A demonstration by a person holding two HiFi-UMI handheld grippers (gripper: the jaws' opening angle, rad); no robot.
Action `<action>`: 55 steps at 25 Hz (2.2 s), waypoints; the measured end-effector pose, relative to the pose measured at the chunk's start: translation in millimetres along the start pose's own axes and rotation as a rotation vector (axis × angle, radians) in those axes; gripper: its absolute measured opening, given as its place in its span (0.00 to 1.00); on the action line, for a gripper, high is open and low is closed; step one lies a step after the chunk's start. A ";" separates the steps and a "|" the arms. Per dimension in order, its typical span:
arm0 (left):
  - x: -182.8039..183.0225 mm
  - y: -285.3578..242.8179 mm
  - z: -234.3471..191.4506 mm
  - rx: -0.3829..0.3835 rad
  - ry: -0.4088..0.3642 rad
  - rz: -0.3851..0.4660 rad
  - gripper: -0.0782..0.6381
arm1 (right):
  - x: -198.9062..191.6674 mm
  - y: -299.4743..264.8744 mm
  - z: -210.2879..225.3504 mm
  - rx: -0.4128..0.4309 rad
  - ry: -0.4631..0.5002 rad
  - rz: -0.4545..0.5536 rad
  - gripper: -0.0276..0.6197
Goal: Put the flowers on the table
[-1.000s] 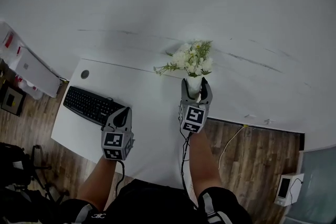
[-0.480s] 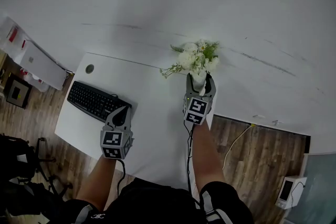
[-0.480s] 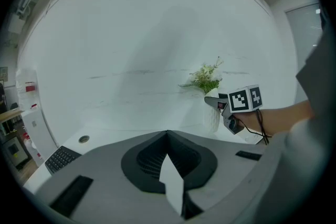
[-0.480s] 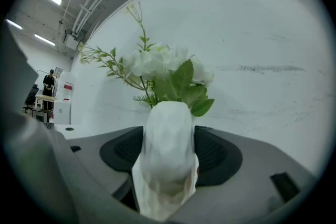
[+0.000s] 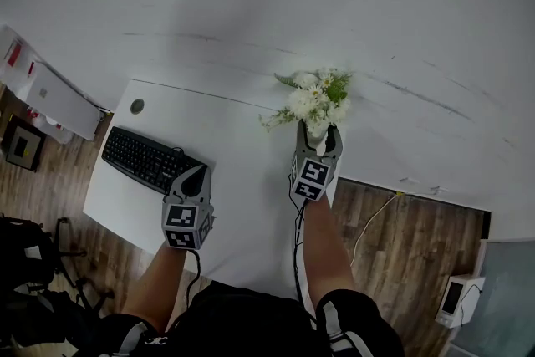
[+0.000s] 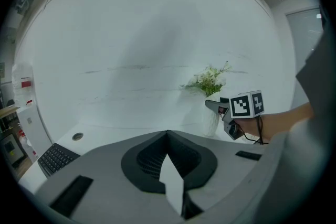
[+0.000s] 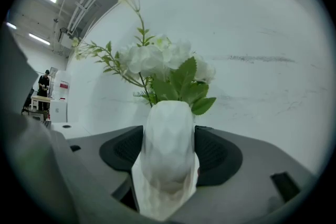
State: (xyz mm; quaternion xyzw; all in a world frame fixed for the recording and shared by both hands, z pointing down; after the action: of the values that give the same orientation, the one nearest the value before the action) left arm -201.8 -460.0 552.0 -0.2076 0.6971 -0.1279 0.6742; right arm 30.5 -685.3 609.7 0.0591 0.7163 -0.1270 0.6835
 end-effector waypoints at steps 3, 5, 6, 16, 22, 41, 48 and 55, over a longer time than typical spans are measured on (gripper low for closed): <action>0.9 -2.7 3.5 -0.013 -0.002 0.007 0.11 | -2.4 8.7 4.5 -0.010 -0.012 -0.001 0.54; 2.6 -2.9 2.6 -0.015 0.001 0.011 0.11 | -3.2 12.8 2.7 -0.002 -0.001 -0.001 0.54; 3.2 -3.0 2.2 -0.016 0.003 0.013 0.11 | -3.7 14.6 1.6 0.002 0.003 -0.001 0.54; 10.0 5.3 3.6 -0.030 0.006 0.029 0.11 | 2.2 29.6 0.4 -0.006 -0.009 -0.009 0.58; 12.2 13.4 6.8 -0.050 0.010 0.044 0.11 | 11.2 39.7 -0.5 0.010 -0.002 -0.009 0.59; 38.8 91.8 47.3 -0.158 -0.028 0.196 0.11 | 115.5 228.5 11.2 -0.060 -0.116 0.069 0.05; 42.9 136.5 66.2 -0.226 -0.058 0.256 0.11 | 152.8 295.8 9.9 -0.046 -0.105 0.095 0.05; 34.0 157.1 78.1 -0.275 -0.068 0.254 0.11 | 145.7 330.1 -8.2 -0.046 -0.092 0.078 0.05</action>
State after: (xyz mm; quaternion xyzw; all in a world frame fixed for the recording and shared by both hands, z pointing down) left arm -142.8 -329.3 445.3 -0.2124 0.7053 0.0619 0.6735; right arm 99.3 -378.9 431.7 0.0655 0.6840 -0.0862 0.7214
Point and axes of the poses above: the fingertips, and each gripper's own axes: y backward along the fingers, z to its right, x out of its top, the point moved 9 cm from there along y, backward along the fingers, and after that the axes turned 10 degrees about -x, right-handed, at the moved point
